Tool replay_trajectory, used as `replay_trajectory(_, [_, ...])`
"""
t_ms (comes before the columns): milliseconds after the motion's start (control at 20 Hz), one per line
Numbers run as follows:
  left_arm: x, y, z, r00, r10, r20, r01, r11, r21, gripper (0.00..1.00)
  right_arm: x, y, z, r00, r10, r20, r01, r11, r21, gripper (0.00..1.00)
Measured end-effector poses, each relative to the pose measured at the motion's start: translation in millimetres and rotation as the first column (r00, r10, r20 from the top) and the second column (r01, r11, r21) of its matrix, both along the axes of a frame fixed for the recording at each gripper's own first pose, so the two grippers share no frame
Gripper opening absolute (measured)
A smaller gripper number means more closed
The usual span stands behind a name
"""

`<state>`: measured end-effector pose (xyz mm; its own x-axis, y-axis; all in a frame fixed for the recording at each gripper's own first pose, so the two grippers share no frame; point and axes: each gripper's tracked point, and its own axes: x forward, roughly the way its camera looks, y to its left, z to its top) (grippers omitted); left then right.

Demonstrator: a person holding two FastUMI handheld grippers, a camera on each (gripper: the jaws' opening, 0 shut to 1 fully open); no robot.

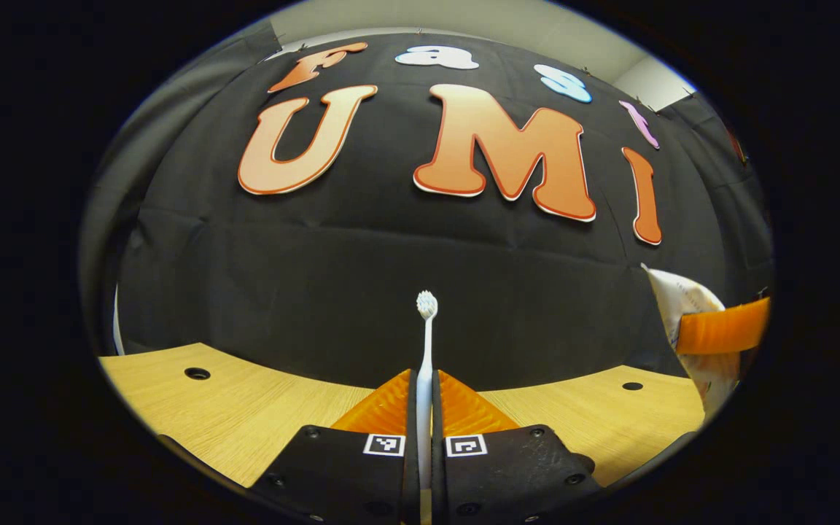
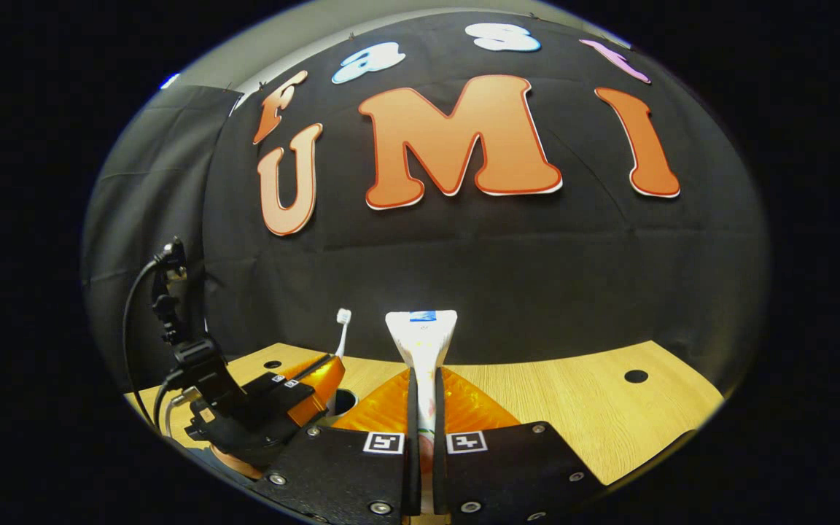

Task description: Put the toothbrush and toothpaste on the desktop into the cup, then pick up the cup and place it on the coaster on the desktop.

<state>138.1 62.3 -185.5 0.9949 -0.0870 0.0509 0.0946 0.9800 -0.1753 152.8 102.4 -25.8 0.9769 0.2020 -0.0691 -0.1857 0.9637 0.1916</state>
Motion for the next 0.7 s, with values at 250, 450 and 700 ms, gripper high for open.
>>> replay_trajectory(250, [-5.1, 5.4, -9.0, 0.999, 0.006, -0.038, -0.006, 1.000, -0.004, 0.07, 1.2, 3.9, 15.3, 0.998, 0.012, 0.057, -0.013, 1.000, 0.007, 0.07])
replay_trajectory(450, [-10.7, 12.5, -7.8, 0.998, 0.006, -0.061, -0.006, 1.000, -0.008, 0.10, 4.0, 1.8, 24.9, 0.997, 0.017, 0.072, -0.019, 0.999, 0.029, 0.07])
replay_trajectory(700, [-29.5, 19.4, -3.4, 0.994, -0.010, -0.111, 0.013, 0.999, 0.030, 0.34, 8.6, 11.2, 42.2, 0.994, 0.035, 0.104, -0.041, 0.997, 0.061, 0.07])
